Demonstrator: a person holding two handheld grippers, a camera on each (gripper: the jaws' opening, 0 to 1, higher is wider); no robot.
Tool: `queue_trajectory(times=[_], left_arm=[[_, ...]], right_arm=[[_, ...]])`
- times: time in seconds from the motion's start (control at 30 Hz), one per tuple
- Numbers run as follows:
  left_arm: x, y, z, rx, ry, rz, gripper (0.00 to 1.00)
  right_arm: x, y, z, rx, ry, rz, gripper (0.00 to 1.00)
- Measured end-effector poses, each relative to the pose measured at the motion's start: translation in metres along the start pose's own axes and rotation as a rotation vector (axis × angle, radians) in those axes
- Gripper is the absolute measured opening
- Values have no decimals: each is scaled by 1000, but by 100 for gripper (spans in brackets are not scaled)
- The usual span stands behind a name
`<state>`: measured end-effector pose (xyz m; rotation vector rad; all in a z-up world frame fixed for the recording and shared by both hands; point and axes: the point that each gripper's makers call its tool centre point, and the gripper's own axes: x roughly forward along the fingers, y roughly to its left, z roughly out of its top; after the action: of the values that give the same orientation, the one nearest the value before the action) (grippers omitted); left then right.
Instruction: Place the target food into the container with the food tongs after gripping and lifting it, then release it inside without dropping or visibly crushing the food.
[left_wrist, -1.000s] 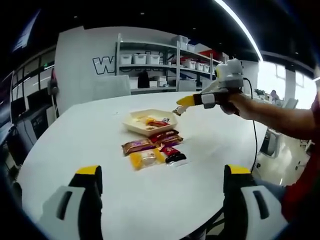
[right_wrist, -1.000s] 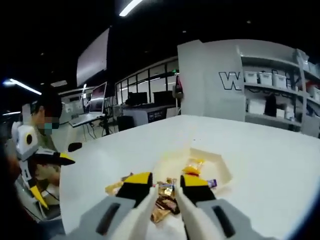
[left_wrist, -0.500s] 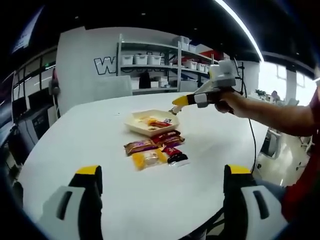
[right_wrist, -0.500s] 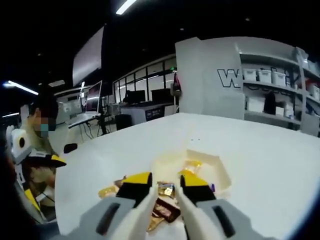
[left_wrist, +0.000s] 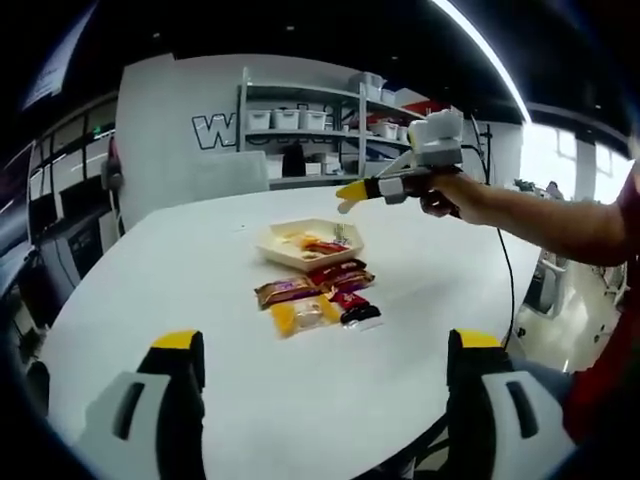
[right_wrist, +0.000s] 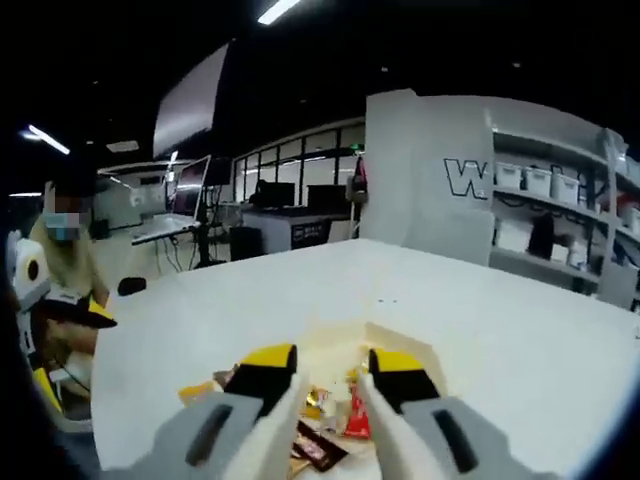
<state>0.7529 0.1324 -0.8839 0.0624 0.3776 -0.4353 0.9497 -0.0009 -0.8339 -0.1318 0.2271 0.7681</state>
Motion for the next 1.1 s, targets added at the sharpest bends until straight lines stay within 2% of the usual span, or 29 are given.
queue_trajectory(times=[0.27,0.67,0.83,1.1], left_arm=[[1,-2,2,1,-5,-7,99],[1,-3,3,0,-11,-10,99],[1,-5,2,0,-7,-12,99],[1,-8,0,6,-1,-18,99]], right_arm=[[-8,-9,2,14,-13,-23,23],[-14,0,-11,64,8,2,23],[-15,9,-21,93,23,36,23],[-13,30,-43,92,78,112,23]])
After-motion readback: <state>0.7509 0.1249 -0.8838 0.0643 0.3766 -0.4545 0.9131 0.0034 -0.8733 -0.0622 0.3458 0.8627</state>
